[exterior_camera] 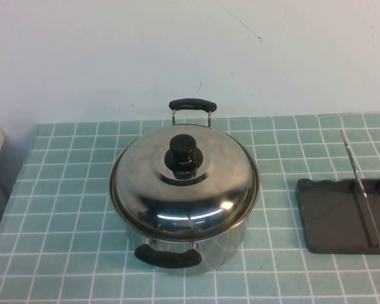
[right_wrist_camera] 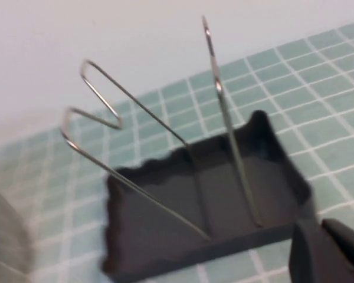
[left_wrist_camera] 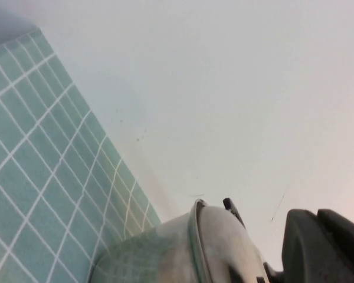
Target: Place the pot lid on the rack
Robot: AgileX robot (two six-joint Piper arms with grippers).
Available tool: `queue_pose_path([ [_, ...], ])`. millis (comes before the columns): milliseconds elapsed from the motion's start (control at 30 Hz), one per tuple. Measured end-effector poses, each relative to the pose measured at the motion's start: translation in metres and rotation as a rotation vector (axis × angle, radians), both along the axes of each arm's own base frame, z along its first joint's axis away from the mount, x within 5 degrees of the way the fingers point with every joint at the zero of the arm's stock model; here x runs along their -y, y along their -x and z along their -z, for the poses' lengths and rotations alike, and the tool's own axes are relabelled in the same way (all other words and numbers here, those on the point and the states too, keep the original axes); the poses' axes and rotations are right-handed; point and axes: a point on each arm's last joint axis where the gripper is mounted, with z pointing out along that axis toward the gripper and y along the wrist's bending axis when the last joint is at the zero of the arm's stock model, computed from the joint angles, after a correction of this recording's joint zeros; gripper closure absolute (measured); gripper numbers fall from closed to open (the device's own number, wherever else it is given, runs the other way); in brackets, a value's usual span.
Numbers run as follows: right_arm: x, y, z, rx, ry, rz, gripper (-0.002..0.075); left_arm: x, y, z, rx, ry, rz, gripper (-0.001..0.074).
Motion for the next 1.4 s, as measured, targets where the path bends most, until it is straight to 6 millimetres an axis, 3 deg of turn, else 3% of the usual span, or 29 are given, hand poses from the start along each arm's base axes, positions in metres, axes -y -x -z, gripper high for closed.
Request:
queue_pose_path([
  [133,-0.006,-0.001,-0.006,0.063,-0.28,0.004,0.0727,-0.002,0.0,-0.002,0.02,0.028,-0.021,0.0737],
  [233,-0.007,-0.002,-0.009,0.088,-0.348,0.009,0.0727,-0.002,0.0,-0.002,0.02,-0.037,-0.018,0.0737],
  [367,-0.006,-0.002,-0.01,0.099,-0.321,0.002,0.0727,0.008,0.003,-0.011,0.026,-0.395,0.08,0.0737],
  [533,-0.006,-0.002,-0.01,0.101,-0.272,-0.01,0.0727,0.016,-0.001,-0.064,0.077,-0.785,0.17,0.0737],
  [700,-0.008,-0.001,-0.007,0.068,-0.227,-0.039,0.0727,0.025,-0.04,-0.098,0.052,-0.949,0.325,0.0737],
  [867,-0.009,-0.001,-0.006,0.059,-0.219,-0.047,0.0727,0.045,-0.088,-0.118,0.176,-1.033,0.541,0.0737],
  [1033,-0.009,-0.001,-0.006,0.057,-0.219,-0.048,0.0727,0.068,-0.134,-0.112,0.173,-1.222,0.592,0.0737],
  [1200,-0.009,-0.001,-0.006,0.057,-0.219,-0.048,0.0727,0.108,-0.152,-0.112,0.206,-1.368,0.636,0.0734],
  [1300,-0.009,-0.001,-0.006,0.057,-0.219,-0.048,0.0727,0.126,-0.162,-0.113,0.216,-1.408,0.657,0.0657],
  [1400,-0.009,-0.001,-0.006,0.057,-0.219,-0.048,0.0727,0.137,-0.175,-0.111,0.201,-1.415,0.673,0.0465],
])
